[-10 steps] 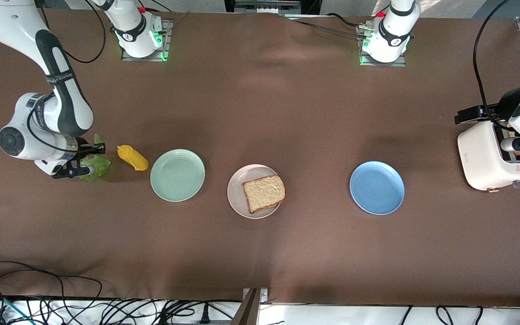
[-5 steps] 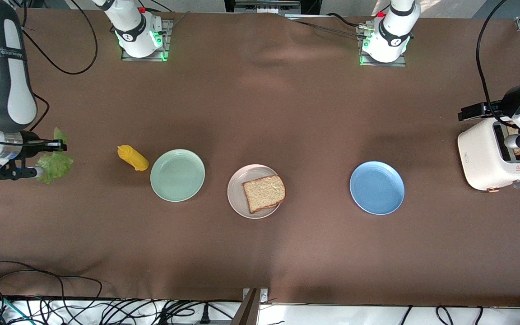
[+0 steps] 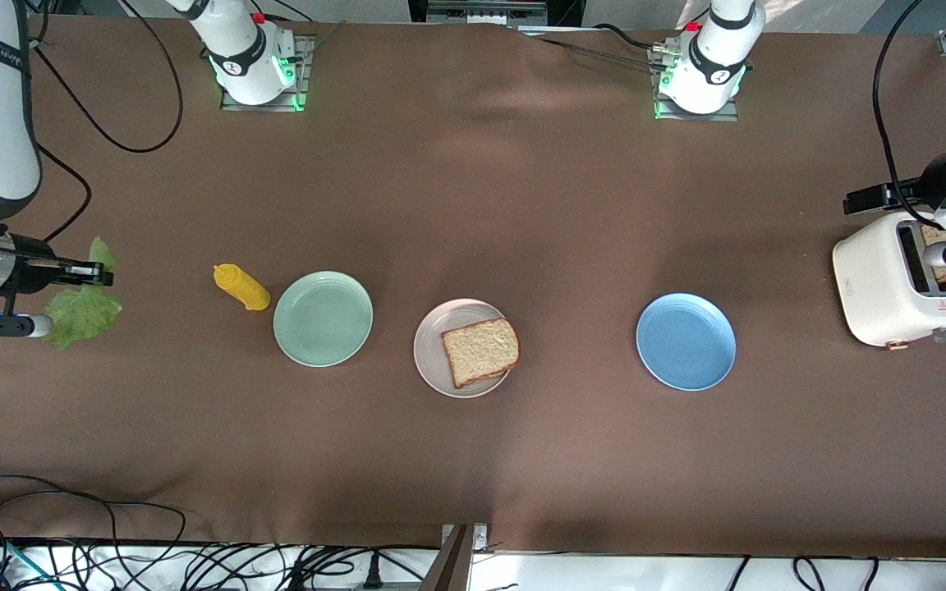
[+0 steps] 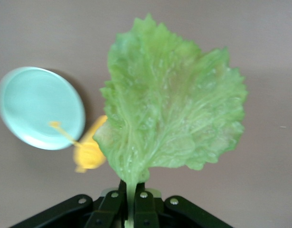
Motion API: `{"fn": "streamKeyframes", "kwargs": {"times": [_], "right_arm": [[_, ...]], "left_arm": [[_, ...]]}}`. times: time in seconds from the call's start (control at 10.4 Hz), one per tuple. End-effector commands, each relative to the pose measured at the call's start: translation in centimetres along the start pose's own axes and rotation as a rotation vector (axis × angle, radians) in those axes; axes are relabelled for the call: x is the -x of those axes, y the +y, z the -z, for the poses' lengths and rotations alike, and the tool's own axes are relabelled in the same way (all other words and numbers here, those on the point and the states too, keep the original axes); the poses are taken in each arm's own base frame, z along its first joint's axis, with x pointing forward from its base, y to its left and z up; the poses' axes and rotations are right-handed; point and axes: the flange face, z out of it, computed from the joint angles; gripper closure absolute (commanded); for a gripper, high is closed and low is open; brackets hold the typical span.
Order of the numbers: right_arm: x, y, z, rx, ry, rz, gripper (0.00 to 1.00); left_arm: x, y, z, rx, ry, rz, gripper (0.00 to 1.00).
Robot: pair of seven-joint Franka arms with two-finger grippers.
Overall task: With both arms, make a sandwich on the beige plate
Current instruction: 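Lift the lettuce and carry it toward the beige plate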
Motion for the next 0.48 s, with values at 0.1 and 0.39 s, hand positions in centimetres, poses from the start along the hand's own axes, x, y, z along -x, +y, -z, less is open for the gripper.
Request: {"fn": "streamKeyframes", "kwargs": {"times": [0.1, 0.39], "right_arm": [[0.4, -10.2, 1.4, -0.068, 0.01, -0.109, 1.0], [2.0, -22.4, -1.9, -0.05, 0.033, -0.131, 1.0]], "left_arm": [[0.5, -0.5, 0.5, -0.027, -0.001, 0.016, 0.0], [0.5, -0.3, 0.5, -0.03, -0.001, 0.015, 0.0]]}}
